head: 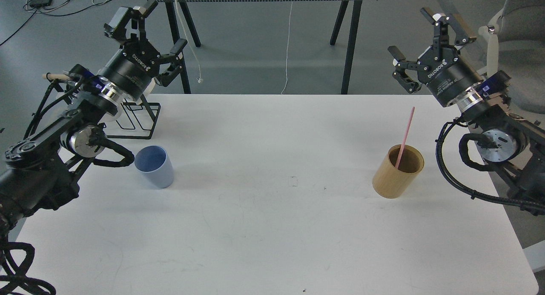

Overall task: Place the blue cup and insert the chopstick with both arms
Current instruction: 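Raise the left gripper and swing it toward the blue cup, then lower the left gripper onto the blue cup rim and grasp it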

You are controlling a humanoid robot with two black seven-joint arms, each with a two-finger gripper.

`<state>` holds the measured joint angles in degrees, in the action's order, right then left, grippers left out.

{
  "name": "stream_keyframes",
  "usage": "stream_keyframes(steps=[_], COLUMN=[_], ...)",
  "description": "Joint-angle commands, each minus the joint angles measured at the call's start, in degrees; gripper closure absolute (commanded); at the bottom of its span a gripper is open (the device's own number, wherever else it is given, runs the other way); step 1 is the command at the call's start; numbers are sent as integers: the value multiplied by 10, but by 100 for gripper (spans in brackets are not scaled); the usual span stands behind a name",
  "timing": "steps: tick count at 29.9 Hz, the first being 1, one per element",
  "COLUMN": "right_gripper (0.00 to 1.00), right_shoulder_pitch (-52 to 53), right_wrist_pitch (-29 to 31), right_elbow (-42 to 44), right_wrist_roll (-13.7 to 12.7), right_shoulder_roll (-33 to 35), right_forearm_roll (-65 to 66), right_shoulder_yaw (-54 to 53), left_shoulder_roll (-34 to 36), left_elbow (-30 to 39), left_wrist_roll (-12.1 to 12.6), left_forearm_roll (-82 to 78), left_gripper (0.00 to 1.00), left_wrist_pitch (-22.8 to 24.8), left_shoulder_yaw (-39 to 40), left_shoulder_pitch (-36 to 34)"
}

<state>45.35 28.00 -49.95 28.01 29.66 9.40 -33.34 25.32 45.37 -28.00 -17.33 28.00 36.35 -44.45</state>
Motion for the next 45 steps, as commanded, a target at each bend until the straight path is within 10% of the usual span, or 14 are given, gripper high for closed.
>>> stream_keyframes(steps=[1,22,35,45], right_gripper=[3,3,3,3], right_shoulder_pitch=[-1,-10,-30,-36], right_wrist_pitch=[0,0,0,0], right_elbow=[-9,-8,-1,-1], right_wrist_roll=[0,0,0,0], right_shoulder_roll=[4,125,171,169], right_forearm_roll=[0,-1,-1,-2], right_shoulder_yaw=[-1,-33,-35,-34], left_shoulder_roll=[3,155,210,205], left_elbow=[0,108,123,62], left_wrist_roll=[0,0,0,0], left_forearm_roll=[2,-181,-443,-565], left_gripper=[0,0,0,1], left_wrist_pitch=[0,0,0,0], left_shoulder_yaw=[-8,-13,-533,-603], left_shoulder_pitch=[-2,-69,-325,-277])
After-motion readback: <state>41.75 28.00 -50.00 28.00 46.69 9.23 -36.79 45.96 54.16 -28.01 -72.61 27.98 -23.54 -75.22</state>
